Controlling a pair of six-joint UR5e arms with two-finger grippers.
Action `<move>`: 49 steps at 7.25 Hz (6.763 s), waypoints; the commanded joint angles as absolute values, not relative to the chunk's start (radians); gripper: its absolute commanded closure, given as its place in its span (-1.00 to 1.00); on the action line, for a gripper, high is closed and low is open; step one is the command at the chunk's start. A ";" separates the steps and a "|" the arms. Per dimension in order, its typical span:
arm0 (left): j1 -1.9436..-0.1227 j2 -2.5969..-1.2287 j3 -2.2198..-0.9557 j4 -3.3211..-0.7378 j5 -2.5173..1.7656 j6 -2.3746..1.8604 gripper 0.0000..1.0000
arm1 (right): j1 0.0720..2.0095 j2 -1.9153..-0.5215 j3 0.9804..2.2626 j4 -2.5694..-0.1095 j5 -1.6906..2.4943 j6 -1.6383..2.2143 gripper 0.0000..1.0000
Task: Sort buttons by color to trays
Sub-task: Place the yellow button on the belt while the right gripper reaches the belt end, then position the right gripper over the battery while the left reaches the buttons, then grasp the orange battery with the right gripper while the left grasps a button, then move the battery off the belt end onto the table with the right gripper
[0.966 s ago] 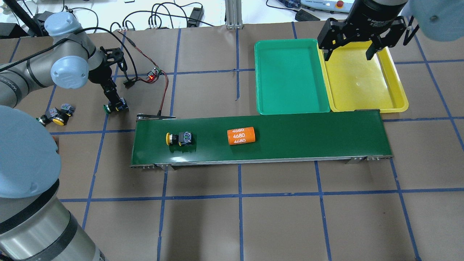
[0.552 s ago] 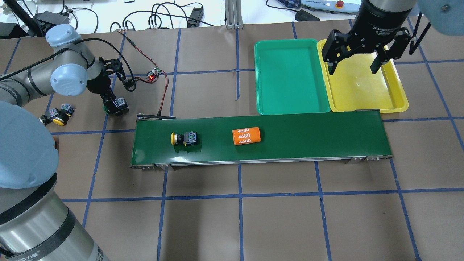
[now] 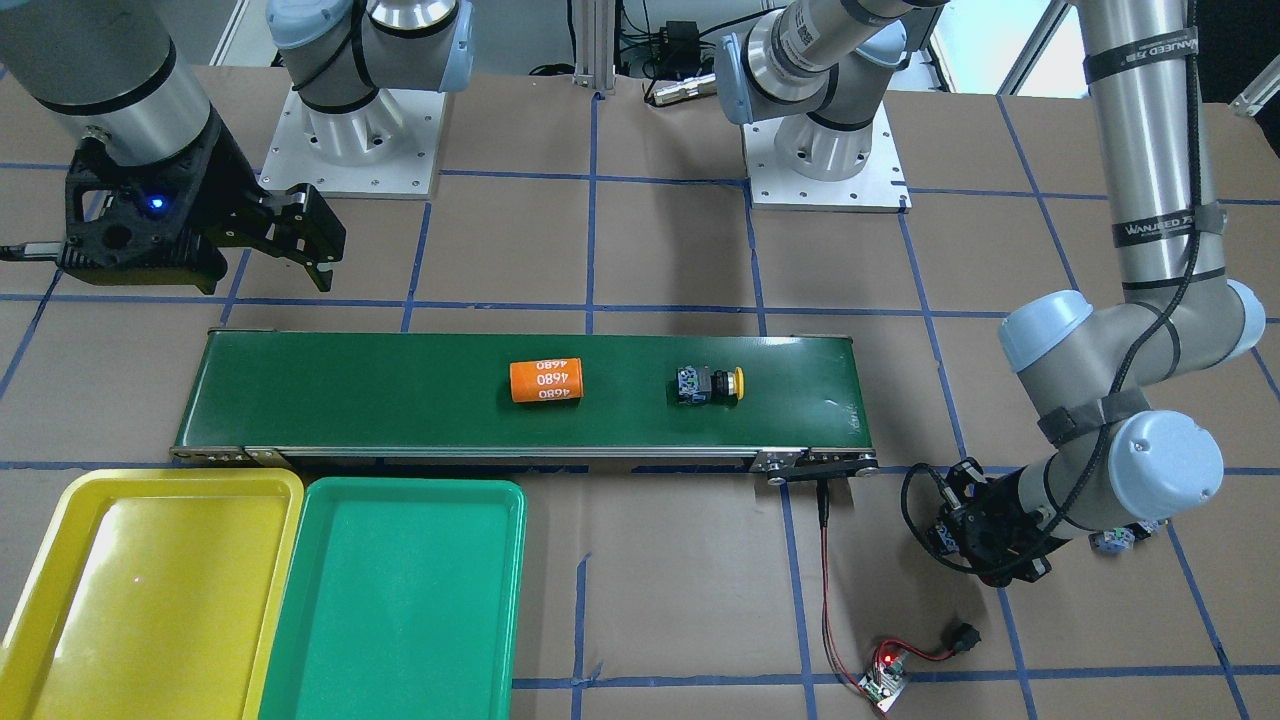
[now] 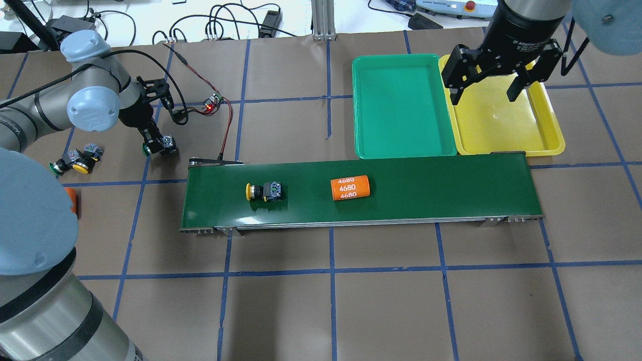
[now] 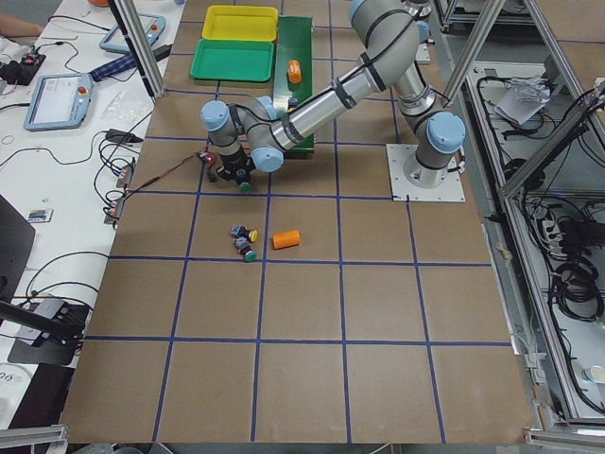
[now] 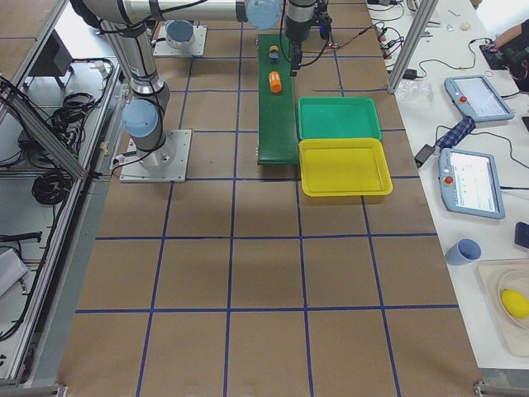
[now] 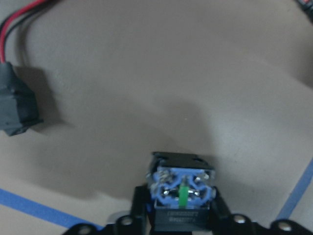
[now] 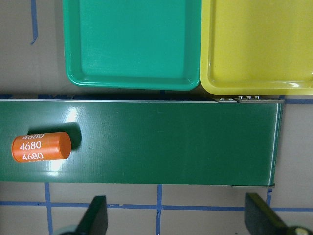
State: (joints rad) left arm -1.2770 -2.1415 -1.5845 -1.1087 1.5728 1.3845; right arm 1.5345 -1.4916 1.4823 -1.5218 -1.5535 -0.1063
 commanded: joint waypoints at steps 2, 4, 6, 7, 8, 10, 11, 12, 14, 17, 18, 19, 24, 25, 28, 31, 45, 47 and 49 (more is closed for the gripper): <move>-1.278 -2.007 -1.733 -1.043 1.568 1.420 1.00 | 1.528 -1.477 1.577 -1.576 -1.548 -0.442 -1.00; -1.285 -1.884 -1.787 -1.077 1.512 1.544 1.00 | 1.525 -1.486 1.694 -1.704 -1.546 -0.738 -1.00; -1.394 -1.746 -1.926 -1.083 1.462 1.548 1.00 | 1.520 -1.520 1.800 -1.862 -1.557 -1.034 -1.00; -1.478 -1.699 -1.954 -1.083 1.465 1.546 1.00 | 1.520 -1.538 1.851 -1.877 -1.560 -1.119 -1.00; -1.550 -1.683 -1.974 -1.075 1.474 1.539 1.00 | 1.519 -1.558 1.877 -1.908 -1.560 -1.170 -1.00; -1.591 -1.687 -2.046 -1.030 1.463 1.537 1.00 | 1.522 -1.562 1.896 -1.913 -1.563 -1.411 -1.00; -1.592 -1.687 -2.083 -0.972 1.466 1.516 1.00 | 1.522 -1.560 1.898 -1.916 -1.563 -1.420 -1.00; -1.591 -1.687 -2.086 -0.959 1.471 1.505 -0.98 | 1.520 -1.556 1.911 -1.943 -1.562 -1.468 -1.00; -1.577 -1.677 -2.056 -0.965 1.476 1.506 -1.00 | 1.513 -1.554 1.985 -2.058 -1.562 -1.538 -1.00; -1.299 -1.702 -1.826 -1.233 1.474 1.488 -1.00 | 1.500 -1.555 2.031 -2.085 -1.560 -1.592 -1.00; -1.210 -1.745 -1.759 -1.244 1.477 1.489 -1.00 | 1.500 -1.542 2.029 -2.115 -1.562 -1.592 -1.00; -1.169 -1.794 -1.722 -1.268 1.488 1.488 -1.00 | 1.500 -1.510 2.028 -2.131 -1.566 -1.592 -1.00; -0.975 -2.066 -1.481 -1.269 1.607 1.493 -1.00 | 1.511 -1.471 2.036 -2.132 -1.614 -1.660 -1.00; -0.921 -2.101 -1.459 -1.259 1.603 1.575 -1.00 | 1.511 -1.465 2.033 -2.131 -1.612 -1.667 -1.00; -0.903 -2.230 -1.320 -1.229 1.605 1.698 -1.00 | 1.511 -1.465 2.034 -2.132 -1.602 -1.664 -1.00; -0.920 -2.273 -1.305 -1.232 1.614 1.680 -1.00 | 1.511 -1.456 2.034 -2.131 -1.601 -1.666 -1.00; -0.914 -2.281 -1.384 -1.192 1.621 1.746 -1.00 | 1.511 -1.456 2.034 -2.131 -1.600 -1.664 -1.00; -0.907 -2.281 -1.387 -1.161 1.623 1.747 -0.90 | 1.511 -1.456 2.034 -2.131 -1.600 -1.666 -1.00; -0.905 -2.281 -1.388 -1.161 1.623 1.759 0.16 | 1.511 -1.451 2.036 -2.131 -1.600 -1.663 -1.00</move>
State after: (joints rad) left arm -0.9067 -2.2804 -1.3870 -1.1635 1.6231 1.7540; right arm 1.5110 -1.4538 2.0345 -2.1307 -1.5999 -1.6645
